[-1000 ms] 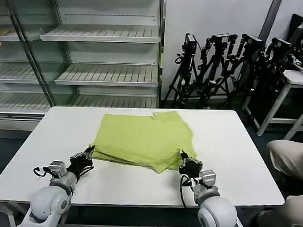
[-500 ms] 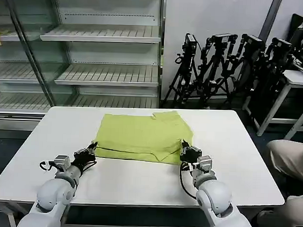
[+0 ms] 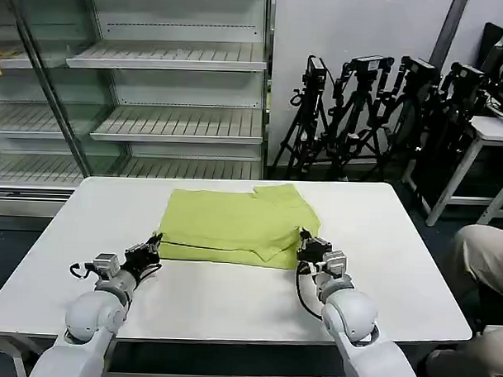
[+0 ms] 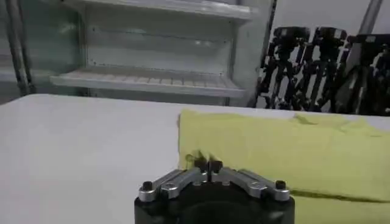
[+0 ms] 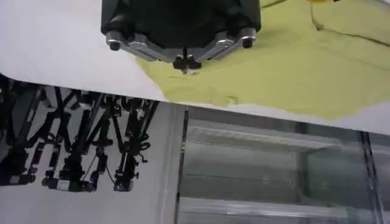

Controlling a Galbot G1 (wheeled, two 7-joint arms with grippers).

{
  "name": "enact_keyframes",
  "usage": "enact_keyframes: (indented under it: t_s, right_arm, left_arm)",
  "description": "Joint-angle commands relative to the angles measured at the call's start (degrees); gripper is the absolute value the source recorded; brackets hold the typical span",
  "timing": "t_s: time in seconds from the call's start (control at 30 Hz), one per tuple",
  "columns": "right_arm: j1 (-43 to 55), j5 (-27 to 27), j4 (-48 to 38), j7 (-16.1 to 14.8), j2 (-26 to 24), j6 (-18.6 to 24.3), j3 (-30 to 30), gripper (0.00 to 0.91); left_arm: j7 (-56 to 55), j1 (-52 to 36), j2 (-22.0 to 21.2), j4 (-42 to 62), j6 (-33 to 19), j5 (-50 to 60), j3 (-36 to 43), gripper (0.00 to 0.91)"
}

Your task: Fold and organize the clothes.

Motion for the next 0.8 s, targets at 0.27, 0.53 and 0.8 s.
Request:
enact_keyframes:
  t_s: [0.27,0.53,0.8]
  right_arm:
    - [0.99,-1.8,-2.24,0.2,0.45,-0.34,-0.01,0.907]
    - [0.25,-0.75,-0.94,2.23,-0.19,-2.64,0.96,0.907]
    - [-8.95,2.69,9.91,4.28,-4.82,-6.17,2.8,0.907]
  left_arm:
    - [3.14,-1.26,1.17,3.22,-1.61,4.51,0.23,0.907]
    - [2.01,1.44,2.25,-2.42,-1.12,3.6,-1.59,0.907]
    - [0.6,6.93,4.32,-12.74,8.8,1.14,-3.56,0.907]
